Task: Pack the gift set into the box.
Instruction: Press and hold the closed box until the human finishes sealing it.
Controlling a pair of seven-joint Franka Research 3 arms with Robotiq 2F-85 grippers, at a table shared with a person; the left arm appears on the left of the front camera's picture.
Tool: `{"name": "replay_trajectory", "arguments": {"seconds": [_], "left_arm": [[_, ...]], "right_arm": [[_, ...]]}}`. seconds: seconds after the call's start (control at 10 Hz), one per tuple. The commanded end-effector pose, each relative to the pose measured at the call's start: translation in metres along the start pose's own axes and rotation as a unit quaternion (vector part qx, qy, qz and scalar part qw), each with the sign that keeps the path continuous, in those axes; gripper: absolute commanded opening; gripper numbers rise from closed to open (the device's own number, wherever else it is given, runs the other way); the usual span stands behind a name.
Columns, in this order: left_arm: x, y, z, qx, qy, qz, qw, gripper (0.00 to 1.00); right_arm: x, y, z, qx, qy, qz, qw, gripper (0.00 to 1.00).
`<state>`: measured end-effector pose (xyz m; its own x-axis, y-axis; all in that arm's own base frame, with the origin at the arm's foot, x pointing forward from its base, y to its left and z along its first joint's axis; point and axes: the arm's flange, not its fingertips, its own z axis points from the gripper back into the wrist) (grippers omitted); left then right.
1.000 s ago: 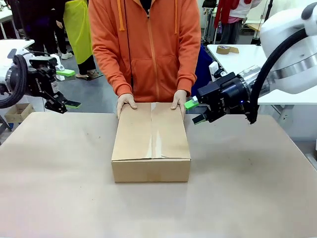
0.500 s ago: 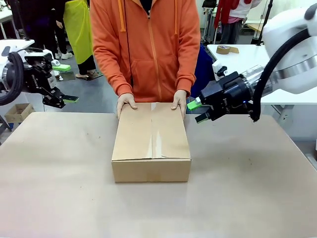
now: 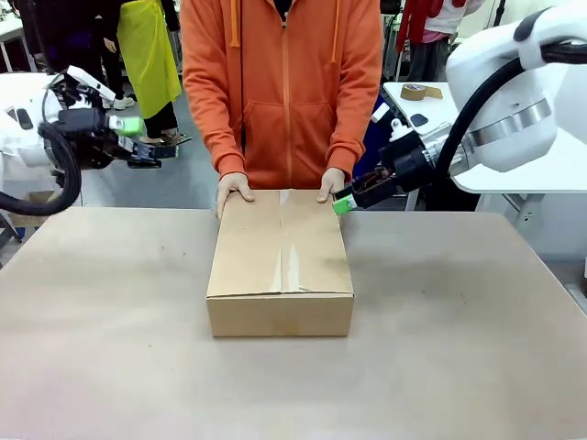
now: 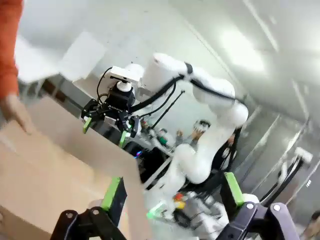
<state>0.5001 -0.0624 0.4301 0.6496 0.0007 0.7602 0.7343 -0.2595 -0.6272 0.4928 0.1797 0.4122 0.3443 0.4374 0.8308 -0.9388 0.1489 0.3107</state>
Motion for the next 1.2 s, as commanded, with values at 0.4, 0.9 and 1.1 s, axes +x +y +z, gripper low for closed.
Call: {"name": "replay_trajectory", "arguments": {"seconds": [0.4, 0.9, 1.1], "left_arm": [[-0.052, 0.005, -0.066, 0.269, 0.143, -0.462, 0.833, 1.0], [-0.055, 0.02, -0.073, 0.221, 0.15, -0.398, 0.877, 1.0], [-0.067, 0.039, -0.083, 0.217, 0.134, -0.409, 0.876, 1.0]], "right_arm": [[-0.013, -0.023, -0.033, 0.059, -0.109, 0.094, 0.988, 1.0], [-0.028, -0.029, -0.057, 0.04, -0.075, 0.183, 0.979, 1.0], [-0.044, -0.044, -0.074, 0.058, -0.069, 0.238, 0.967, 1.0]]}}
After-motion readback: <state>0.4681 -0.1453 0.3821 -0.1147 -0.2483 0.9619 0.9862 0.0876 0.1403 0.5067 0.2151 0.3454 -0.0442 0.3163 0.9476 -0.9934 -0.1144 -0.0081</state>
